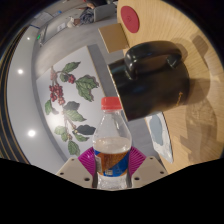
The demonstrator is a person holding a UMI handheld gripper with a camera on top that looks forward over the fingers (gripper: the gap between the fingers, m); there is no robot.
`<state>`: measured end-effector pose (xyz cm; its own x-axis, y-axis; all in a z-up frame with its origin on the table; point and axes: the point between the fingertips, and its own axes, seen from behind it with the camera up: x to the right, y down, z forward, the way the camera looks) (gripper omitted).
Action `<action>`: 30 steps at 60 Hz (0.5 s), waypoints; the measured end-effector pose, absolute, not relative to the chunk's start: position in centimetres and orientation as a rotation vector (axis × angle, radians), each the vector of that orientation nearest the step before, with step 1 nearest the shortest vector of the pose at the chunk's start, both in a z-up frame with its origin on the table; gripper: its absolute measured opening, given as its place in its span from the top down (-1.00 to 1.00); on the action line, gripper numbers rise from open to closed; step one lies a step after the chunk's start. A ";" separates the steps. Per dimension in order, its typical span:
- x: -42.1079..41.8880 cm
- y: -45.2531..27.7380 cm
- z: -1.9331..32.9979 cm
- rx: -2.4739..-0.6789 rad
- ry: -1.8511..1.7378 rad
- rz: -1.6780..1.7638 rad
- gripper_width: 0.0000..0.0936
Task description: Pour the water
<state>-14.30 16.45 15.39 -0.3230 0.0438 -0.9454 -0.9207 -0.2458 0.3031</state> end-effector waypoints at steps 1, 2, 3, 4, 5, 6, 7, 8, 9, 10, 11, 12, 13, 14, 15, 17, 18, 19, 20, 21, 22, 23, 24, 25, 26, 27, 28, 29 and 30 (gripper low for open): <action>-14.7 14.7 16.2 -1.138 1.274 1.693 0.18; -14.7 14.6 16.3 -1.130 1.280 1.705 0.18; -15.9 14.5 17.7 -1.127 1.300 1.678 0.18; -15.9 14.5 17.7 -1.124 1.304 1.683 0.18; -16.0 14.4 17.7 -1.124 1.309 1.684 0.18; -16.1 14.2 17.7 -1.125 1.316 1.684 0.17; -16.2 14.2 17.5 -1.127 1.323 1.682 0.16; -16.2 14.2 17.3 -1.130 1.331 1.679 0.16; -16.3 14.2 17.2 -1.130 1.338 1.678 0.16; -16.1 14.4 17.4 -1.126 1.335 1.684 0.16; -16.1 14.6 17.4 -1.127 1.334 1.681 0.16; -16.2 14.5 17.4 -1.127 1.336 1.682 0.16; -16.4 14.5 17.4 -1.129 1.340 1.686 0.16; -16.5 14.5 17.4 -1.131 1.343 1.692 0.15; -16.7 14.4 17.4 -1.134 1.344 1.698 0.16; -16.7 14.4 17.5 -1.134 1.345 1.704 0.16; -16.7 14.5 17.6 -1.138 1.343 1.699 0.16; -16.8 14.5 17.6 -1.148 1.337 1.695 0.15; -17.0 14.4 17.8 -1.161 1.330 1.693 0.15; -17.2 14.5 18.1 -1.178 1.316 1.692 0.15; -17.5 14.5 18.7 -1.193 1.292 1.691 0.15; -16.6 14.1 17.5 -1.207 1.231 1.723 0.16; -17.1 13.1 17.7 -1.220 1.183 1.719 0.15; -17.6 13.5 18.9 -1.246 1.130 1.682 0.16; -17.8 13.3 20.0 -1.269 1.064 1.654 0.15; -17.9 12.2 20.7 -1.282 0.990 1.631 0.16; -16.9 12.5 21.7 -1.297 0.914 1.586 0.16; -16.5 12.2 22.8 -1.301 0.844 1.530 0.15; -15.2 12.8 23.7 -1.302 0.770 1.471 0.16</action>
<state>-15.22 12.81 23.71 0.0630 0.2575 -0.9642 -0.9393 -0.3112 -0.1444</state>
